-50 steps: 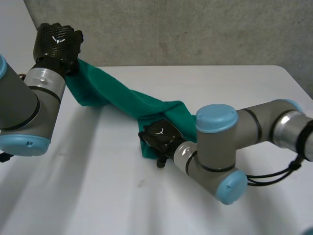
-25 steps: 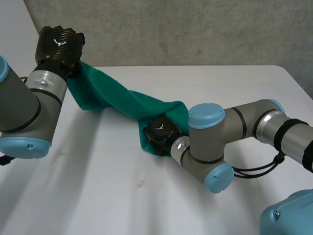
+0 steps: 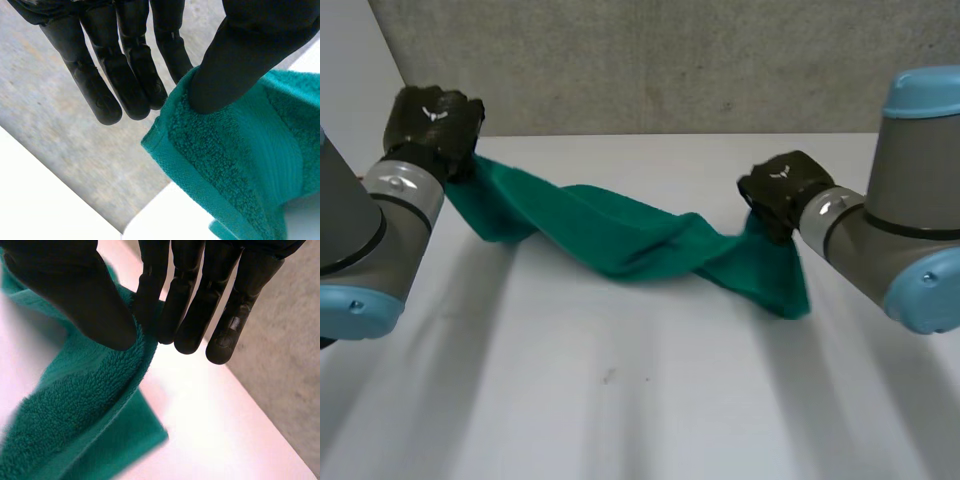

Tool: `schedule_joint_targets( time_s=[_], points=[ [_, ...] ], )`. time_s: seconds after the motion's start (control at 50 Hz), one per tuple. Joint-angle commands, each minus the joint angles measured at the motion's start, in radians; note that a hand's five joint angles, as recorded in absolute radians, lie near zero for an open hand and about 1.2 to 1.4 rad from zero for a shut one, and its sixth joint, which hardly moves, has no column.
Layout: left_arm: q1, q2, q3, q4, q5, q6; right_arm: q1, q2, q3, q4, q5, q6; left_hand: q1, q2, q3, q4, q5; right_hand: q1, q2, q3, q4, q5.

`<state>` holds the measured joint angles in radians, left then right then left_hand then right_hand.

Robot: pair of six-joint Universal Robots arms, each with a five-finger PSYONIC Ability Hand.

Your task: Fold the towel.

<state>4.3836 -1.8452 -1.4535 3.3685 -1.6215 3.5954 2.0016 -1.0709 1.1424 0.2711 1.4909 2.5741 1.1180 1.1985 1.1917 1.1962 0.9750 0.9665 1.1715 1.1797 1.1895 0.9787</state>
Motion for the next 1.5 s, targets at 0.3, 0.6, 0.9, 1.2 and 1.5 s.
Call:
schedule_joint_targets(
  time_s=[0.3,0.6,0.9,1.2,1.5],
  points=[
    [-0.035,-0.04,-0.088,-0.038,0.002,-0.012,0.069,-0.017,0.264,-0.186,0.013,-0.054,0.278,0.198,0.205,0.2,0.247,-0.435,-0.64,-0.648,-0.658,-0.622],
    [-0.03,-0.046,-0.097,-0.037,0.002,-0.017,0.052,0.018,0.321,-0.336,0.002,-0.416,0.278,0.198,0.205,0.2,0.247,-0.488,-0.693,-0.701,-0.711,-0.675],
    [-0.021,-0.045,-0.128,-0.041,0.002,-0.017,-0.027,0.192,0.08,-0.279,0.002,-0.407,0.278,0.198,0.205,0.2,0.247,0.43,0.225,0.217,0.207,0.243],
    [0.07,0.084,-0.246,-0.175,0.008,-0.001,-0.205,-0.182,0.129,0.179,0.002,-0.249,0.278,0.198,0.205,0.2,0.247,0.43,0.225,0.217,0.207,0.243],
    [0.146,0.022,-0.368,-0.37,0.163,0.14,-0.271,-0.204,0.344,0.338,-0.063,-0.47,0.278,0.198,0.205,0.2,0.247,0.43,0.225,0.217,0.207,0.243]
  ],
)
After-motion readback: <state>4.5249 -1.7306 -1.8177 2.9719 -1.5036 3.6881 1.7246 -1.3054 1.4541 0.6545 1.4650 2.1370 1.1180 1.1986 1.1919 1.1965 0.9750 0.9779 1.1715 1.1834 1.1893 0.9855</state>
